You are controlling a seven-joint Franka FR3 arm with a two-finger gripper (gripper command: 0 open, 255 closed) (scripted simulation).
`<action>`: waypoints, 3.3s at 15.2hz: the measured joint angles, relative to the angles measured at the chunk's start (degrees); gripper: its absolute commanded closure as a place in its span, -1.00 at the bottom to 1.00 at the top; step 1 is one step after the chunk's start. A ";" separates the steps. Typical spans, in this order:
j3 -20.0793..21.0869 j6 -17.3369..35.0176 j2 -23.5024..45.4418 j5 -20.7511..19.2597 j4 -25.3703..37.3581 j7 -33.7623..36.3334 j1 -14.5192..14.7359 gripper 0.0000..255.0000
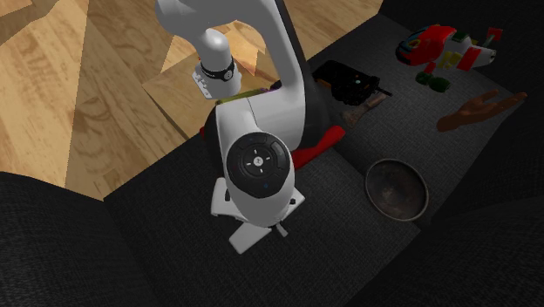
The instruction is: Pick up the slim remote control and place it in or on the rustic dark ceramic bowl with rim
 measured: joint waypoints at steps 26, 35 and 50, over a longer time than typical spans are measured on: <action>0.71 3.52 -1.60 -0.11 -3.19 0.03 0.69 1.00; 0.63 2.87 -1.38 -0.27 -3.24 0.36 0.75 1.00; -1.65 5.34 2.81 -3.66 0.36 2.78 -0.27 -1.00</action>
